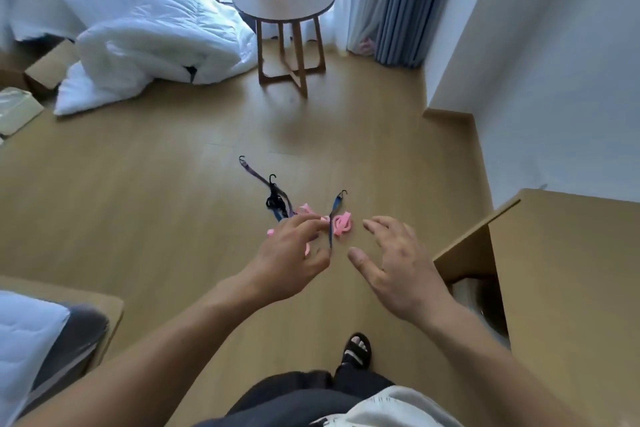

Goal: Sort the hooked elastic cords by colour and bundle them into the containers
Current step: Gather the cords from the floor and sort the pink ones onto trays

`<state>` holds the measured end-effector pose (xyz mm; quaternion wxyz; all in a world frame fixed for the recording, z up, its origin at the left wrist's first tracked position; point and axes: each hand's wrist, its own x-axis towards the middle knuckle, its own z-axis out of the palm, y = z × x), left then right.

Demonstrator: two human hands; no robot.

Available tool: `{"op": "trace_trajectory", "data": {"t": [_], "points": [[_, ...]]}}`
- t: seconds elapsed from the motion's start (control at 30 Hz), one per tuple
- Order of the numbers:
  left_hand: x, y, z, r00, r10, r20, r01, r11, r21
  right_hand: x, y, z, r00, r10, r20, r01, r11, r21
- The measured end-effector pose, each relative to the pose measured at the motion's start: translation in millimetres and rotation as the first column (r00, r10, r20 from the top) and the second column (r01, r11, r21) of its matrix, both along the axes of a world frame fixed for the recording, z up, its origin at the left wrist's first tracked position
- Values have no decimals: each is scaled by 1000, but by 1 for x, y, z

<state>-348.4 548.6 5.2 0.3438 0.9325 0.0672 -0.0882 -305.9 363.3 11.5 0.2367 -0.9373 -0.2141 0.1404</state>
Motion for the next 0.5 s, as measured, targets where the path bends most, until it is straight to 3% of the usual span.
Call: {"op": "trace_trajectory", "data": {"t": [0.23, 0.5], "points": [[53, 49, -22, 994, 112, -3, -112, 993, -27, 78, 55, -14, 987, 145, -63, -147, 989, -33], [129, 142, -76, 987, 148, -60, -152, 986, -67, 161, 154, -70, 973, 180, -141, -192, 979, -74]]}}
